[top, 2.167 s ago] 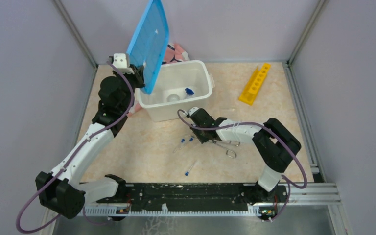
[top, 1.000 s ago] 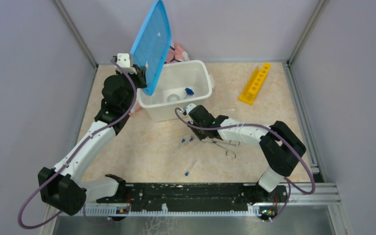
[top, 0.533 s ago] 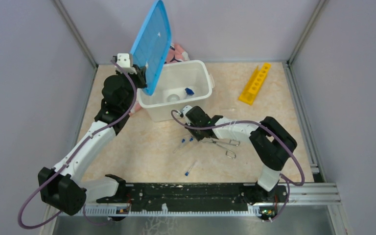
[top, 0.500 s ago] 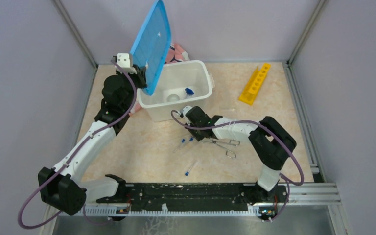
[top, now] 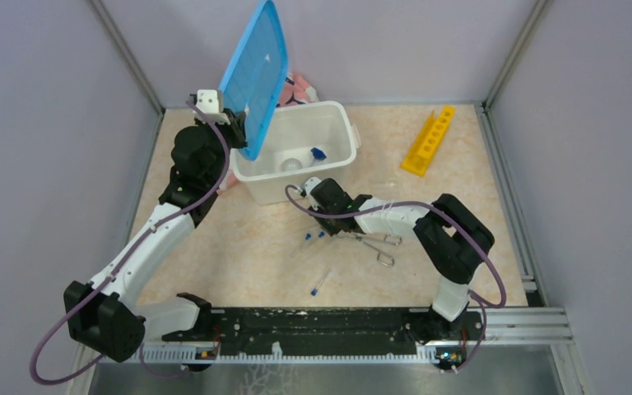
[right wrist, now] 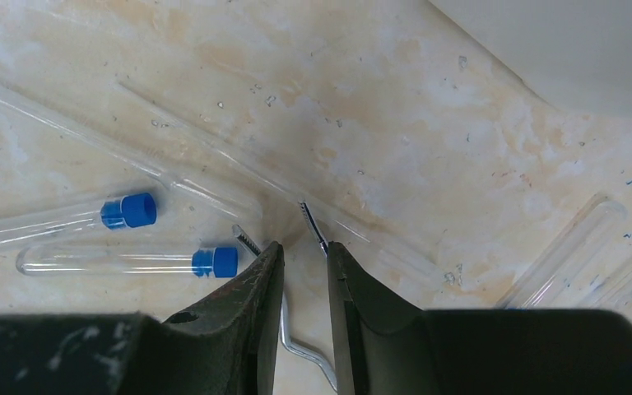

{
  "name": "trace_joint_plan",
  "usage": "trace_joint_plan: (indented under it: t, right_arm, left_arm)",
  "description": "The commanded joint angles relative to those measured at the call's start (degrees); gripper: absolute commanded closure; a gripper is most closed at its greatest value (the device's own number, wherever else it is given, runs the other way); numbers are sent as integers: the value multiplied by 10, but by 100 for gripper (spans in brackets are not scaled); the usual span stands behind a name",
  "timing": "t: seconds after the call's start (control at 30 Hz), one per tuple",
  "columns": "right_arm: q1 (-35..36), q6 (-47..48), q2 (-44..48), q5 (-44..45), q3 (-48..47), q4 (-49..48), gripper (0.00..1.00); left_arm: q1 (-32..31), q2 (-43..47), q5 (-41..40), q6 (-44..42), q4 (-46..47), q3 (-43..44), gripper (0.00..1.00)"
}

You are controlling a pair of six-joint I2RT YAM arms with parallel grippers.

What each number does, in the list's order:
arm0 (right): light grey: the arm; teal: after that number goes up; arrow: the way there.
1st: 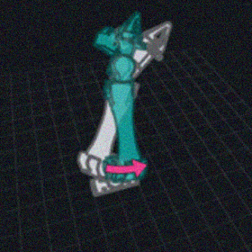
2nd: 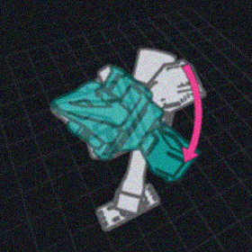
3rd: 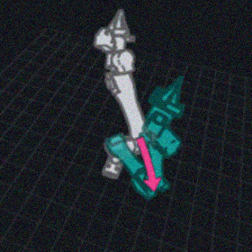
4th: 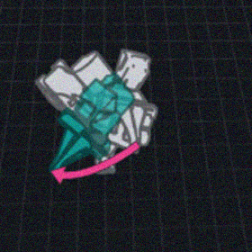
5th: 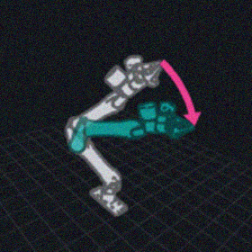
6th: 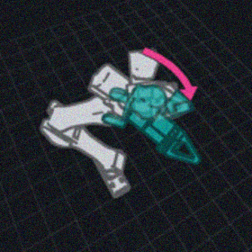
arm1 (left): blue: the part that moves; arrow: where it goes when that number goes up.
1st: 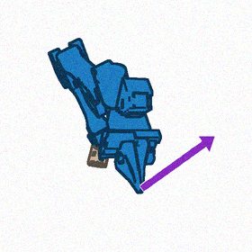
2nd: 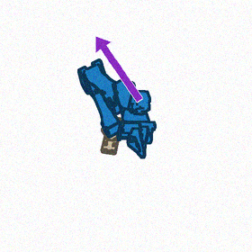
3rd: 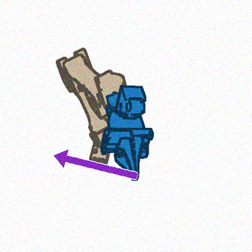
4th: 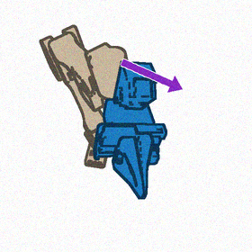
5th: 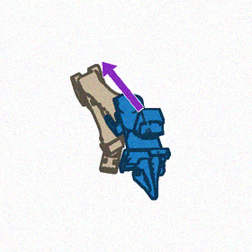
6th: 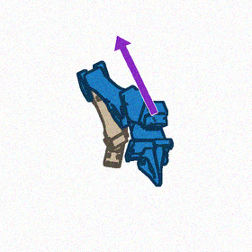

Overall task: Organize the chemistry lab equipment
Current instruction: Pick up the chemistry item at the center of the board.

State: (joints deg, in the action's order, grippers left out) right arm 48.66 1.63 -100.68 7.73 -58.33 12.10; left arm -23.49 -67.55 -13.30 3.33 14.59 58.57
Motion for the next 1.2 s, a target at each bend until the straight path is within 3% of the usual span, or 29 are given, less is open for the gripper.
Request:
trace_joint_plan:
  t: [0.0,1.17]
  right_arm:
    - [6,9,-10,3,-23,-29,73]
    - [-4,45,-26,63,-34,-64,73]
  left_arm:
    - [-3,6,5,-1,44,9,100]
    - [-3,-6,13,4,49,11,100]
